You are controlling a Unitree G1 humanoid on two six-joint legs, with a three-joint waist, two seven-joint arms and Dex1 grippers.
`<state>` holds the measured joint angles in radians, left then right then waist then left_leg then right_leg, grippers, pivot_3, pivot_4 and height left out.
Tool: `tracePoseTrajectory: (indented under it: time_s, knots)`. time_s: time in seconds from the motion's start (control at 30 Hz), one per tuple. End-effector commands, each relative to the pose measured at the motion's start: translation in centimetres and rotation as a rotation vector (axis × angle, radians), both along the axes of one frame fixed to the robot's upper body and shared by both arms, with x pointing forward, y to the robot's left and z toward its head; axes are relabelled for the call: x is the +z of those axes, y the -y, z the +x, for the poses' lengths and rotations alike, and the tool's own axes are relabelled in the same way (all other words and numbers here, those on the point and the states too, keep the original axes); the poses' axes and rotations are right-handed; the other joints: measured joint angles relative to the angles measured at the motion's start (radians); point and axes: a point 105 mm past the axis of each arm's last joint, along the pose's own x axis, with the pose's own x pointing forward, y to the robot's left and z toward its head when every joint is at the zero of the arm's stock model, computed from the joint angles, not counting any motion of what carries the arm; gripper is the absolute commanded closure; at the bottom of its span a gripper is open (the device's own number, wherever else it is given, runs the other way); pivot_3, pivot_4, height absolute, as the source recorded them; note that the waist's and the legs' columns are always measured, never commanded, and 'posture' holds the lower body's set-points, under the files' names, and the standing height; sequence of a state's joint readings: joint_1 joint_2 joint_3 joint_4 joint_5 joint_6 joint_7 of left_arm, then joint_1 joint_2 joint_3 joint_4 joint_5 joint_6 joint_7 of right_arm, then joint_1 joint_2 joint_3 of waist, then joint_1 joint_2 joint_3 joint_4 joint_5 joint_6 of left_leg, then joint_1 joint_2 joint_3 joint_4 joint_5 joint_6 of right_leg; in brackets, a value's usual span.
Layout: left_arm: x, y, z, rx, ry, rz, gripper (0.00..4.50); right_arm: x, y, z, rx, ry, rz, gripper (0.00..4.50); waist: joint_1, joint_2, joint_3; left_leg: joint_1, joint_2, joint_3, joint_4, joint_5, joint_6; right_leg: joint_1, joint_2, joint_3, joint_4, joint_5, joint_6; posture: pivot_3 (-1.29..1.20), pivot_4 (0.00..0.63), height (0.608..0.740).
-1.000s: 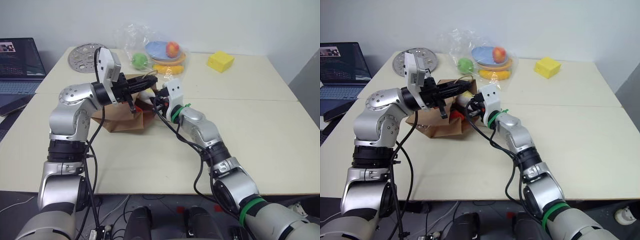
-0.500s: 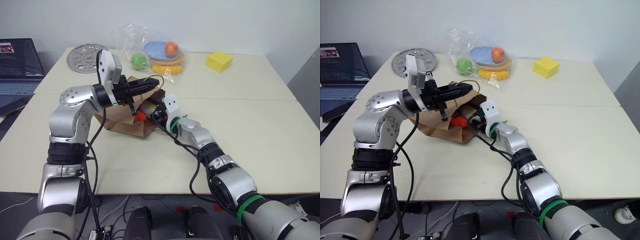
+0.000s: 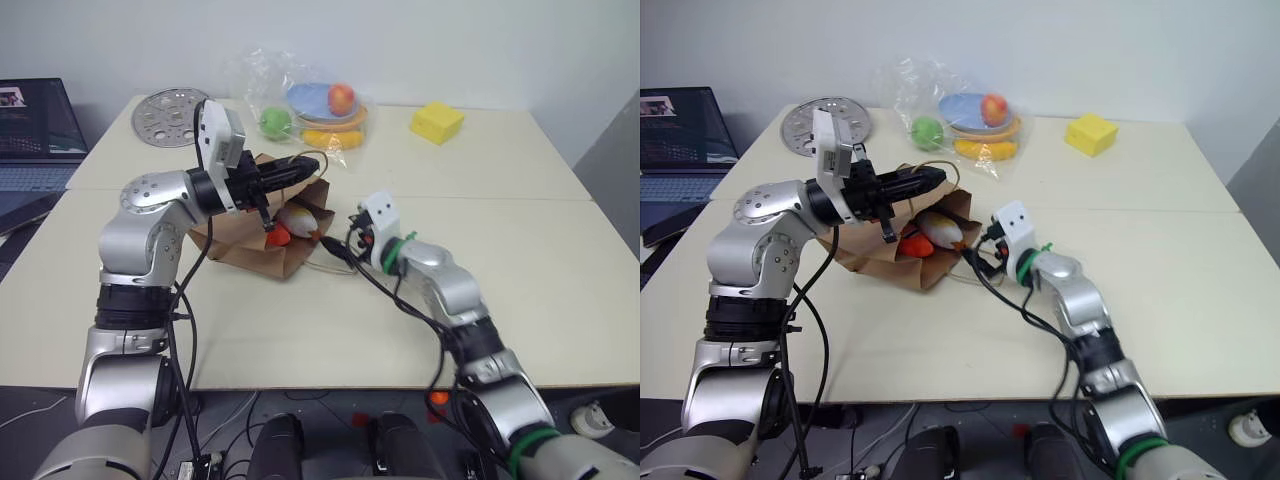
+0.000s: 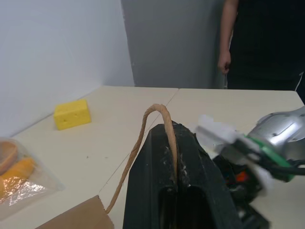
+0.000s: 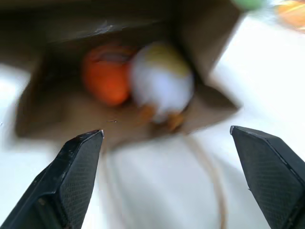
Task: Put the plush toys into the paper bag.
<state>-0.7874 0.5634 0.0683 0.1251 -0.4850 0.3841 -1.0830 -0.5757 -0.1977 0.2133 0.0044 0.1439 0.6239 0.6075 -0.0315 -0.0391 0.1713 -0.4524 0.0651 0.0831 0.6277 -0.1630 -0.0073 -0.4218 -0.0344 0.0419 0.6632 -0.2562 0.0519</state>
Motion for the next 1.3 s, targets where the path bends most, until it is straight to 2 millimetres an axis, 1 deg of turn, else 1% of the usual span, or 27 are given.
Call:
tracePoseTrajectory:
  time_s: [0.03, 0.13, 0.17, 0.23, 0.3, 0.43, 0.47, 0.53, 0.57, 0.77, 0.87, 0.9, 0.97, 1.07, 1.1, 1.13, 1.17, 1.2, 1.27, 1.3]
  knots:
    - [1.1, 0.2, -0.5, -0.017, 0.051, -0.004, 4.5, 0.3, -1.4, -2.6, 0.144, 0.01, -0.031, 0.04, -0.001, 0.0, 0.0, 0.0, 0.0, 0.0, 0.0, 0.0, 0.0, 0.0, 0.0, 0.0, 0.0, 0.0, -0.001, 0.0, 0.15, 0.74]
    - [1.1, 0.3, -0.4, -0.019, 0.051, -0.005, 4.5, -0.8, -1.7, -2.9, 0.154, -0.004, -0.081, 0.04, -0.002, 0.0, 0.0, 0.001, 0.0, 0.0, 0.0, 0.0, 0.0, 0.0, 0.0, 0.0, 0.0, -0.001, -0.002, 0.0, 0.15, 0.74]
    - [1.1, 0.3, -0.4, -0.02, 0.052, -0.006, 4.5, -1.6, -1.6, -2.6, 0.134, -0.002, -0.128, 0.04, -0.002, 0.0, 0.0, 0.001, 0.0, 0.0, 0.0, 0.0, 0.0, 0.0, 0.0, 0.0, 0.001, -0.001, -0.002, 0.0, 0.15, 0.74]
    - [1.2, 0.4, -0.5, -0.022, 0.052, -0.005, 4.5, -2.4, -1.7, -1.8, 0.096, 0.003, -0.171, 0.04, -0.001, 0.0, 0.0, 0.001, 0.0, 0.0, 0.001, 0.0, 0.0, 0.0, 0.0, 0.0, 0.001, -0.001, -0.002, 0.0, 0.15, 0.74]
    - [1.2, 0.4, -0.5, -0.022, 0.053, -0.005, 4.5, -2.5, -1.8, -1.1, 0.064, 0.006, -0.178, 0.04, 0.0, 0.0, 0.0, 0.001, 0.0, 0.0, 0.001, 0.0, 0.0, 0.0, 0.0, 0.0, 0.0, -0.001, -0.002, 0.0, 0.15, 0.74]
    - [1.0, 0.5, -0.6, -0.024, 0.05, -0.002, 4.5, -2.9, -2.2, -0.3, 0.042, 0.005, -0.19, 0.04, 0.0, 0.0, 0.0, 0.0, -0.001, 0.001, 0.001, 0.0, 0.0, 0.0, -0.001, 0.001, 0.0, -0.001, -0.001, 0.0, 0.15, 0.74]
    - [1.0, 0.5, -0.6, -0.023, 0.049, -0.003, 4.5, -3.0, -2.2, -0.1, 0.033, 0.0, -0.185, 0.2, 0.0, 0.0, 0.0, 0.0, -0.001, 0.0, 0.001, 0.0, 0.0, 0.0, -0.001, 0.0, 0.0, -0.001, -0.001, 0.0, 0.15, 0.74]
    - [1.1, 0.5, -0.6, -0.02, 0.05, -0.005, 4.5, -3.1, -2.0, 0.3, 0.022, 0.005, -0.194, 0.63, 0.0, 0.0, 0.0, 0.0, 0.0, 0.0, 0.001, 0.0, 0.0, 0.0, 0.0, 0.0, 0.0, -0.001, -0.001, 0.0, 0.15, 0.74]
    - [1.1, 0.4, -0.6, -0.018, 0.051, -0.007, 4.5, -3.1, -1.8, 0.5, 0.014, 0.01, -0.204, 0.97, 0.0, 0.0, 0.0, 0.0, 0.0, 0.0, 0.001, 0.0, 0.0, 0.0, 0.0, 0.0, 0.0, -0.001, -0.001, 0.0, 0.15, 0.74]
    - [1.1, 0.1, -0.6, -0.003, 0.054, -0.007, 4.5, -2.7, -0.8, 0.8, 0.009, 0.062, -0.233, 3.19, 0.001, 0.0, 0.0, 0.0, 0.0, 0.0, 0.001, 0.0, 0.0, 0.001, 0.0, 0.0, 0.0, -0.001, -0.001, 0.0, 0.15, 0.74]
    - [1.2, 0.1, -0.6, 0.001, 0.056, -0.011, 4.5, -2.7, 0.2, 0.7, -0.002, 0.087, -0.256, 4.3, 0.001, 0.0, 0.0, 0.0, 0.0, 0.0, 0.001, 0.0, 0.0, 0.001, 0.0, 0.0, 0.0, -0.001, -0.001, 0.0, 0.15, 0.74]
    - [1.2, 0.2, -0.5, 0.001, 0.057, -0.013, 4.5, -2.4, 0.7, 0.7, -0.013, 0.103, -0.259, 4.46, 0.001, 0.0, 0.0, 0.0, 0.0, 0.0, 0.001, 0.0, 0.0, 0.0, 0.0, 0.0, 0.0, -0.001, -0.001, 0.0, 0.15, 0.74]
    - [1.1, 0.3, -0.5, 0.005, 0.056, -0.022, 4.5, -1.1, 1.8, 0.2, -0.034, 0.144, -0.221, 4.46, 0.003, 0.0, 0.0, 0.0, 0.0, 0.0, 0.001, 0.0, 0.0, 0.0, 0.0, 0.0, 0.0, -0.001, -0.001, 0.0, 0.15, 0.74]
    - [0.9, 0.4, -0.3, 0.011, 0.055, -0.025, 4.5, 0.8, 2.5, -0.8, -0.044, 0.201, -0.168, 4.46, 0.004, 0.0, 0.0, 0.0, -0.001, 0.0, 0.001, 0.0, 0.0, 0.0, 0.0, 0.0, 0.0, -0.001, -0.001, 0.0, 0.15, 0.74]
    - [1.2, 0.4, 0.2, 0.029, 0.061, -0.044, 4.5, 2.3, 2.8, -1.2, -0.052, 0.241, -0.119, 4.46, 0.004, 0.0, 0.0, 0.0, -0.001, 0.0, 0.001, 0.0, 0.0, 0.0, 0.0, 0.0, 0.0, -0.001, -0.001, 0.0, 0.15, 0.74]
    - [1.3, 0.5, 0.6, 0.042, 0.066, -0.058, 4.5, 3.4, 3.0, -1.6, -0.057, 0.27, -0.086, 4.46, 0.004, 0.0, 0.0, 0.0, -0.001, 0.0, 0.001, 0.0, 0.0, 0.0, 0.0, 0.0, 0.0, -0.001, -0.001, 0.0, 0.15, 0.74]
    - [1.5, 0.5, 0.8, 0.05, 0.07, -0.067, 4.5, 4.0, 3.2, -1.9, -0.059, 0.287, -0.067, 4.46, 0.004, 0.0, 0.0, 0.0, 0.0, 0.0, 0.001, 0.0, 0.0, 0.0, 0.0, 0.0, 0.0, -0.001, -0.001, 0.0, 0.15, 0.74]
    - [1.7, 0.6, 1.2, 0.06, 0.081, -0.076, 4.5, 5.0, 3.5, -2.0, -0.074, 0.316, -0.056, 4.46, 0.004, 0.0, 0.0, 0.0, 0.0, -0.001, 0.001, 0.0, 0.0, 0.0, 0.0, 0.0, 0.0, -0.001, -0.001, 0.0, 0.15, 0.74]
    - [2.7, 1.1, 2.2, 0.068, 0.099, -0.111, 4.5, 8.0, 3.9, -2.4, -0.107, 0.431, -0.048, 4.46, 0.004, 0.0, 0.0, 0.0, 0.0, -0.001, 0.001, 0.0, 0.0, 0.001, 0.0, 0.0, 0.0, -0.001, -0.001, 0.0, 0.15, 0.74]
    - [3.0, 1.3, 2.6, 0.067, 0.106, -0.119, 4.5, 9.0, 3.9, -2.6, -0.114, 0.474, -0.044, 4.46, 0.005, 0.0, 0.0, 0.0, 0.0, -0.001, 0.002, 0.0, 0.0, 0.001, 0.0, 0.0, 0.0, -0.001, 0.0, 0.0, 0.15, 0.74]
